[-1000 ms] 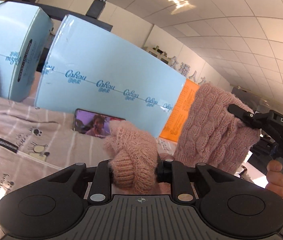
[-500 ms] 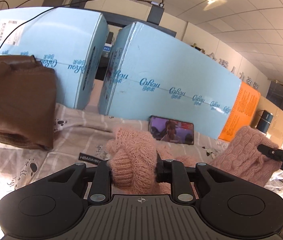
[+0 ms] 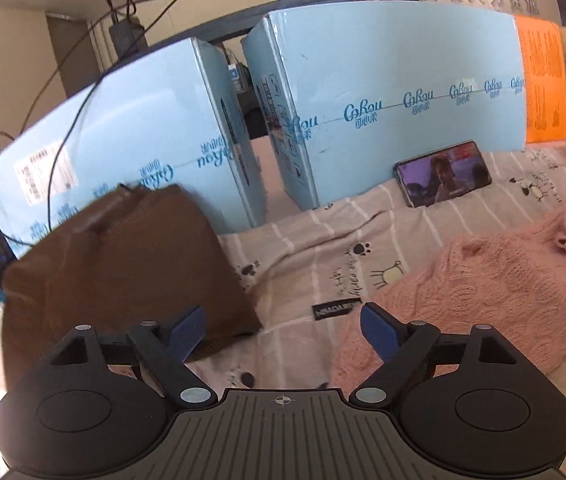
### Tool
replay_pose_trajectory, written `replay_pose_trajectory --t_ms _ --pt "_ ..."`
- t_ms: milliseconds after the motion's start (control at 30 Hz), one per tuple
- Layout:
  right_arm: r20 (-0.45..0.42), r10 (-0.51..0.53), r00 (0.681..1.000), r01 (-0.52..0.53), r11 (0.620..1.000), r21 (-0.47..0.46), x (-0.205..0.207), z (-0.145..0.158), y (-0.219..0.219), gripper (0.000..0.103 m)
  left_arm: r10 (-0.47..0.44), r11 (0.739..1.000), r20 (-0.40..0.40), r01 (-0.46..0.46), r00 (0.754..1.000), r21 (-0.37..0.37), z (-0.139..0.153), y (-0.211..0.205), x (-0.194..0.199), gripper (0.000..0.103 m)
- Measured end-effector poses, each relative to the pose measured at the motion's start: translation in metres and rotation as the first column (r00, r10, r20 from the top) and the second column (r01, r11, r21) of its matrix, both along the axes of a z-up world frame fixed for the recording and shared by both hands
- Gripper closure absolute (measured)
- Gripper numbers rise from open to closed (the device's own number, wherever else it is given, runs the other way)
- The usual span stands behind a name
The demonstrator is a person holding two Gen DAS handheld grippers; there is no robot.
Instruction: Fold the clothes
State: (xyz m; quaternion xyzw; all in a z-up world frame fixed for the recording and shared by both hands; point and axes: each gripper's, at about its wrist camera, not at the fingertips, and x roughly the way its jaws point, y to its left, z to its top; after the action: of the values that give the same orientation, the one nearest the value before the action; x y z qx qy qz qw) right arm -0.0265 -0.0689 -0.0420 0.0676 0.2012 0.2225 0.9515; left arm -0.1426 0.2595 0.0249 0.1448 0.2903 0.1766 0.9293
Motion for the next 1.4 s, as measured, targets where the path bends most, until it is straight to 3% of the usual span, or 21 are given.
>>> replay_pose_trajectory --t_ms 33,67,167,200,267,333,367,500,633,767,800,900,967,1067,1167,1267,1400 --pt "0.006 0.002 1.0 -0.002 1.0 0.001 0.0 0.0 0.0 0.023 -0.013 0.999 0.008 0.012 1.0 0.037 0.003 -0.002 0.001 0.009" --pt "0.02 0.014 1.0 -0.014 1.0 0.007 -0.002 0.001 -0.001 0.023 -0.02 1.0 0.032 0.019 0.999 0.008 0.004 -0.003 0.003 0.007" --pt "0.082 0.103 0.991 -0.102 0.995 -0.01 -0.014 0.005 0.005 0.018 -0.025 0.986 0.122 0.044 0.992 -0.158 0.001 -0.002 0.006 0.001" --pt "0.103 0.138 0.985 -0.136 0.99 -0.023 -0.019 0.006 0.007 0.017 -0.012 0.959 0.16 0.057 0.987 -0.278 -0.005 -0.001 0.006 0.001" --pt "0.138 0.232 0.963 -0.223 0.972 -0.075 -0.03 0.009 0.018 0.015 -0.004 0.877 0.201 0.1 0.98 -0.47 -0.018 0.002 0.009 0.001" --pt "0.138 0.316 0.939 -0.297 0.944 -0.14 -0.038 0.01 0.031 0.014 0.012 0.803 0.211 0.116 0.977 -0.585 -0.033 0.003 0.014 0.001" --pt "0.132 0.348 0.928 -0.323 0.93 -0.178 -0.042 0.01 0.04 0.013 0.023 0.785 0.21 0.112 0.977 -0.61 -0.039 0.001 0.016 0.001" --pt "0.117 0.391 0.913 -0.345 0.892 -0.291 -0.047 0.005 0.068 0.007 0.049 0.817 0.195 0.073 0.98 -0.573 -0.049 -0.005 0.012 0.001" --pt "0.018 0.361 0.932 -0.331 0.873 -0.358 -0.032 -0.005 0.084 0.007 0.078 0.791 0.193 0.057 0.978 -0.609 -0.057 0.006 0.005 0.001" --pt "-0.037 0.311 0.95 -0.306 0.896 -0.322 -0.02 -0.009 0.078 0.01 0.113 0.751 0.113 -0.011 0.987 -0.66 -0.072 0.017 0.01 0.0" --pt "-0.046 0.291 0.956 -0.29 0.903 -0.317 -0.018 -0.01 0.077 0.012 0.111 0.754 0.115 -0.008 0.987 -0.657 -0.072 0.016 0.009 0.0" --pt "-0.038 0.27 0.962 -0.267 0.908 -0.323 -0.019 -0.01 0.077 0.023 0.089 0.752 0.121 0.013 0.989 -0.659 -0.073 0.014 0.009 0.0" --pt "-0.024 0.248 0.968 -0.243 0.917 -0.317 -0.019 -0.008 0.074 0.052 0.087 0.754 0.123 0.016 0.989 -0.657 -0.073 0.013 0.009 0.0" --pt "-0.002 0.208 0.978 -0.2 0.938 -0.284 -0.019 -0.004 0.066 0.077 0.082 0.752 0.126 0.022 0.989 -0.659 -0.074 0.012 0.008 0.0" --pt "0.028 0.181 0.983 -0.172 0.965 -0.197 -0.017 0.004 0.05 0.088 0.077 0.755 0.125 0.024 0.989 -0.655 -0.073 0.011 0.008 0.0" --pt "0.122 0.091 0.988 -0.074 0.987 -0.14 -0.019 0.014 0.033 0.088 0.074 0.763 0.122 0.023 0.99 -0.646 -0.073 0.009 0.008 0.0" --pt "0.186 -0.07 0.98 0.076 0.997 -0.025 -0.013 0.023 -0.001 0.088 0.07 0.771 0.12 0.022 0.99 -0.636 -0.073 0.008 0.008 0.0"
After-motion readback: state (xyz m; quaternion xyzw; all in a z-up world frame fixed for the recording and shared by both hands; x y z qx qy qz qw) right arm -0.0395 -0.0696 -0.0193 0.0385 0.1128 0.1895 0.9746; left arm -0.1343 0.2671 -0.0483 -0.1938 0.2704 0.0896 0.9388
